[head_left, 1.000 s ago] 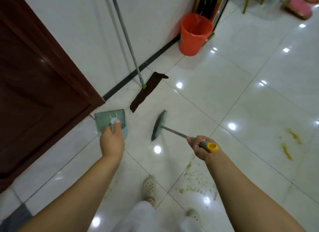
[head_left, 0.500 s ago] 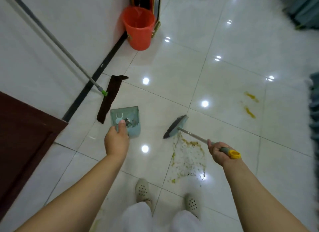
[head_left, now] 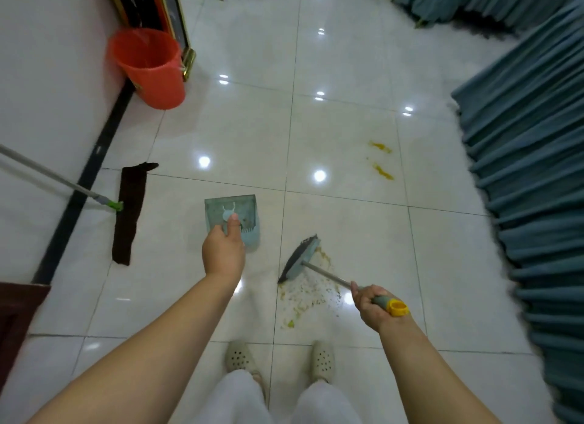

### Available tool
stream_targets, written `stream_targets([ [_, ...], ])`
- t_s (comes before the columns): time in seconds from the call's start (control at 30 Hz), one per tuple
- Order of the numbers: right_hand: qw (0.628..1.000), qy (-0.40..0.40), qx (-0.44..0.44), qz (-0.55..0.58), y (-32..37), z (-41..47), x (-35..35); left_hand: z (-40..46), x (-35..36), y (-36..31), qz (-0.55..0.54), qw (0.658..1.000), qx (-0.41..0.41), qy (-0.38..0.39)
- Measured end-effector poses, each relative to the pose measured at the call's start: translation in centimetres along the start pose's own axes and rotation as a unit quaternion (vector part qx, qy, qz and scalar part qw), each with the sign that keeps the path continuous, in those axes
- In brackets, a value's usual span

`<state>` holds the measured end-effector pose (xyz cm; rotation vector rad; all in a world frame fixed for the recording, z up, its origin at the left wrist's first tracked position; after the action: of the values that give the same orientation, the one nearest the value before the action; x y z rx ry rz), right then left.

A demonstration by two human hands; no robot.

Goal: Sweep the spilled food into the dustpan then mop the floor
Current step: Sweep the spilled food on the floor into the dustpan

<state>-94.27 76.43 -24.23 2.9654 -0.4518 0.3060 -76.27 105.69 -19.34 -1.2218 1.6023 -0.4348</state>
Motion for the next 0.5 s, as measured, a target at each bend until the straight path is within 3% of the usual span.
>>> stream_targets([
  [0.1, 0.997, 0.055, 0.036, -0.049, 1.1, -1.7, 0.6, -1.0, 1.6, -1.4, 0.018, 1.0, 0.011, 0.008],
  [0.33, 0.972, 0.061, 0.063, -0.218, 5.9, -3.6, 4.3, -3.0, 4.2, -3.1, 0.024, 1.0, 0.009, -0.005],
  [0.43, 0.932, 0.069, 0.065, -0.351, 7.8, -2.6, 7.3, -4.2, 5.6, -3.2, 0.028, 0.999, 0.006, -0.018],
  [0.5, 0.886, 0.077, 0.049, -0.455, 9.1, -1.3, 9.6, -5.2, 6.6, -2.9, 0.029, 0.999, -0.003, -0.03],
])
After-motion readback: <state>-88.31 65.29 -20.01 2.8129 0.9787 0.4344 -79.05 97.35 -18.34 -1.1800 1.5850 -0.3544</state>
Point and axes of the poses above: each hand's wrist, its own z-axis towards the middle knuckle, its own x-axis out of the palm, y = z × x, the point moved 8 cm from there along z, towards the middle knuckle, and after that the axes turned 7 degrees about z, right-handed, at the moved point
